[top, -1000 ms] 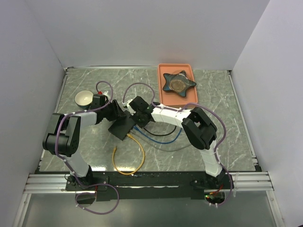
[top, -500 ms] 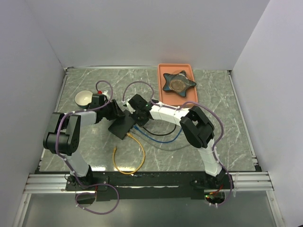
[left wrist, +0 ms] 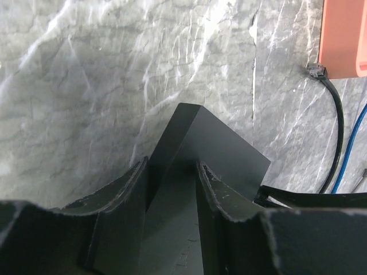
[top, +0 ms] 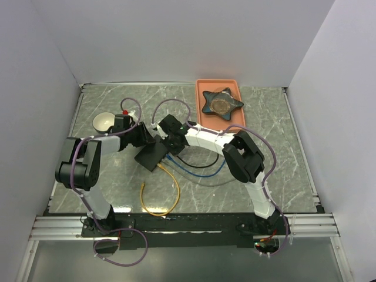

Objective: Insert the plug into the switch port

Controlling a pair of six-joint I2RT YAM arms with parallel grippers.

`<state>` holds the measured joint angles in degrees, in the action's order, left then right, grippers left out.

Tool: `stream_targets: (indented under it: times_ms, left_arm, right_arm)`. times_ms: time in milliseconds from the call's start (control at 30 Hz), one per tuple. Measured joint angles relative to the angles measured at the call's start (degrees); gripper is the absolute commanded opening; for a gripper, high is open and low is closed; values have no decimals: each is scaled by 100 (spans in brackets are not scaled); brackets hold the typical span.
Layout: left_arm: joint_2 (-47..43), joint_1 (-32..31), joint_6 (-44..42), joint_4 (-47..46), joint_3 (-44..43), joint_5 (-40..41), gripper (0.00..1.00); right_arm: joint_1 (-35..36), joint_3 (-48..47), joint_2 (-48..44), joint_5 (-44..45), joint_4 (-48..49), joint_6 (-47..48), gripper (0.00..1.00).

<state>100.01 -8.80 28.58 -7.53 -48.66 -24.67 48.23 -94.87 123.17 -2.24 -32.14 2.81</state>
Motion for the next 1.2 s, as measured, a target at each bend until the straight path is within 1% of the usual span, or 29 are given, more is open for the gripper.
stream_targets:
  times_ms: [200, 467, 1000, 1200]
  left_arm:
    - [122, 0, -94, 2, -136, -101, 26]
    - [293, -2, -249, 24, -356, -133, 23]
    - [505, -72, -457, 129, -684, -138, 21]
    - [527, -136, -518, 155, -732, -83, 24]
  right_arm:
    - [-52, -50, 31, -61, -9, 0, 0]
    - [-133, -361, 225, -79, -173, 4, 0]
    - [-262, -682, 387, -101, -374, -37, 0]
    - [-293, -789, 428, -83, -518, -37, 0]
